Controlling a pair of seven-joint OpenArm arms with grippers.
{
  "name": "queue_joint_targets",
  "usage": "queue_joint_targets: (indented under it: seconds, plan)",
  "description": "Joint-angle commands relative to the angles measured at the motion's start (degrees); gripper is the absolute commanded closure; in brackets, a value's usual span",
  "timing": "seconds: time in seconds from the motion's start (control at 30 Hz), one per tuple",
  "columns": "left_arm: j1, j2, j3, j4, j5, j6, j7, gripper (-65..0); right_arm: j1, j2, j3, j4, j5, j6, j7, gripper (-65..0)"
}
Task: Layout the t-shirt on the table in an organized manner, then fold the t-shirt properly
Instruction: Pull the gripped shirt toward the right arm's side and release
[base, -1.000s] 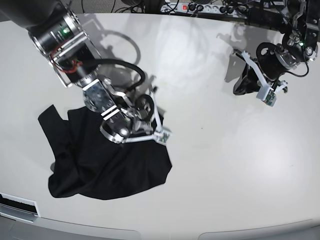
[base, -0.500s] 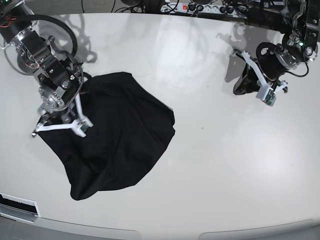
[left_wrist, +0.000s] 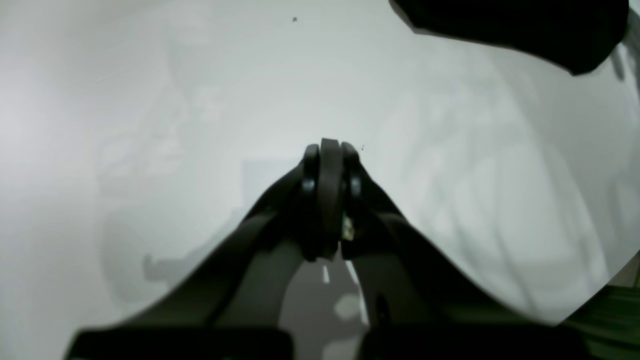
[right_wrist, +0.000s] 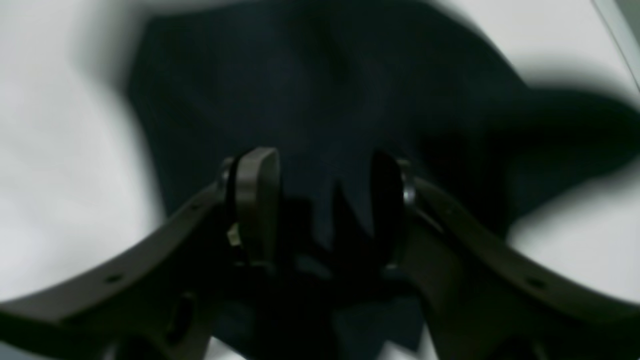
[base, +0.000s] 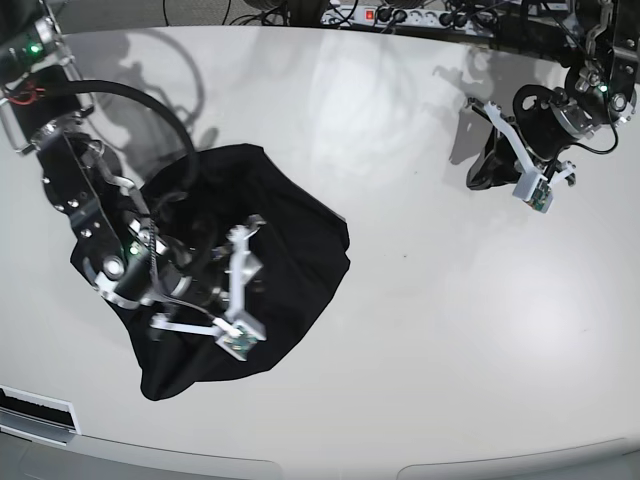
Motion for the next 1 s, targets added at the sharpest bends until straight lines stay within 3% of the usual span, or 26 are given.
queue_joint_targets:
  seconds: [0.0,0.13,0.33,0.43,0.5,0.57,0.7,0.77,0.83,0.97]
  plan:
    - [-0.2,-0.8,-0.4,0.9,-0.7,0.0,-1.2,0.0,1.6,-1.3,0.4,0.5,1.4,0.9,0.7,-35.6]
    - [-0.2,-0.8,-0.4,0.9,-0.2,0.0,-1.2,0.0,1.5,-8.3,0.4,-5.1,1.3,3.0,0.9,-37.5]
    - [0.0,-0.8,-0.4,0.9,-0.2,0.0,-1.2,0.0,1.6,-16.1,0.4,-20.7,-5.2,-1.7,1.2,-37.5]
    - [-0.2,-0.8,-0.4,0.9,-0.2,0.0,-1.3,0.0,1.8,-18.4,0.4,-29.4,-5.3,1.5,2.3,-36.0]
    - [-0.2,-0.8,-0.4,0.9,-0.2,0.0,-1.3,0.0,2.3,-19.7,0.4,-33.7,-7.1,5.0,1.9,-23.0]
    - [-0.2,-0.8,-0.4,0.9,-0.2,0.0,-1.2,0.0,2.3,-20.2,0.4,-34.4,-11.0,6.9,-1.0,-1.8]
    - [-0.2,-0.8,-0.4,0.9,-0.2,0.0,-1.2,0.0,1.7,-18.9,0.4,-31.6,-12.4,10.8,-11.1,0.0]
    - [-0.2,-0.8,-0.4,0.9,-0.2,0.0,-1.2,0.0,0.1,-16.8,0.4,-28.2,-12.3,13.9,-13.4,0.0]
    - [-0.2,-0.8,-0.4,0.9,-0.2,0.0,-1.2,0.0,-2.5,-13.5,0.4,-23.0,-12.3,16.2,-13.7,0.0]
    - [-0.2,-1.0,-0.4,0.9,-0.2,0.0,-1.2,0.0,-8.5,-4.5,0.4,-11.2,-12.5,16.7,-13.9,0.0]
